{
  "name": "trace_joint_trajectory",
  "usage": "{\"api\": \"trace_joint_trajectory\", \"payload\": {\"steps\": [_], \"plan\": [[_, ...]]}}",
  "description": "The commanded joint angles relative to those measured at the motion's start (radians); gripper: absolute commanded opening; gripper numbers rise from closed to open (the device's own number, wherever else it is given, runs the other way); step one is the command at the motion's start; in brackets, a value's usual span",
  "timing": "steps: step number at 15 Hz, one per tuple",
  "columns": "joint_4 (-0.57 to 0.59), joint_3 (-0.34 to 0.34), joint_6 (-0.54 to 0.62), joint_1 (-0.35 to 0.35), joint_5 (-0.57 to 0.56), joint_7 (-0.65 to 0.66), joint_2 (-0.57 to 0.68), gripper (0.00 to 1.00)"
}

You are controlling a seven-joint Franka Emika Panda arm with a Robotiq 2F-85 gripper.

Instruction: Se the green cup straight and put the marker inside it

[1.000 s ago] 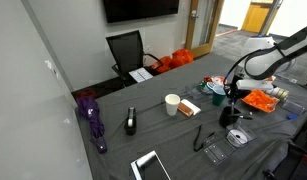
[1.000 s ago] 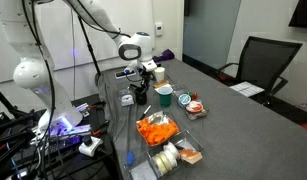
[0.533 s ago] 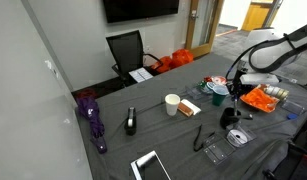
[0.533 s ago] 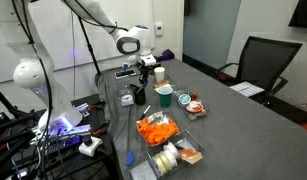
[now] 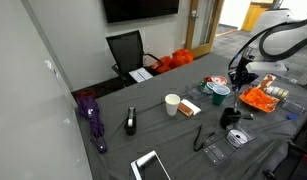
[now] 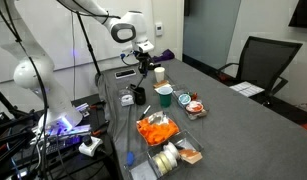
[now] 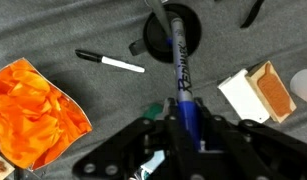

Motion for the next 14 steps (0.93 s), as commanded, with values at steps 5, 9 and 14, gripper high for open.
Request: {"api": "trace_joint_trajectory", "payload": {"steps": [5, 9, 14], "plan": [[-0.021, 0.023, 0.088, -0.053, -0.158, 0.082, -0.094, 0.05], [0.007, 0.017, 0.184, -0.1, -0.263, 0.172, -0.066, 0.05], [0.064, 0.007, 0.246, -0.154, -0.378, 0.312, 0.009, 0.05]]}}
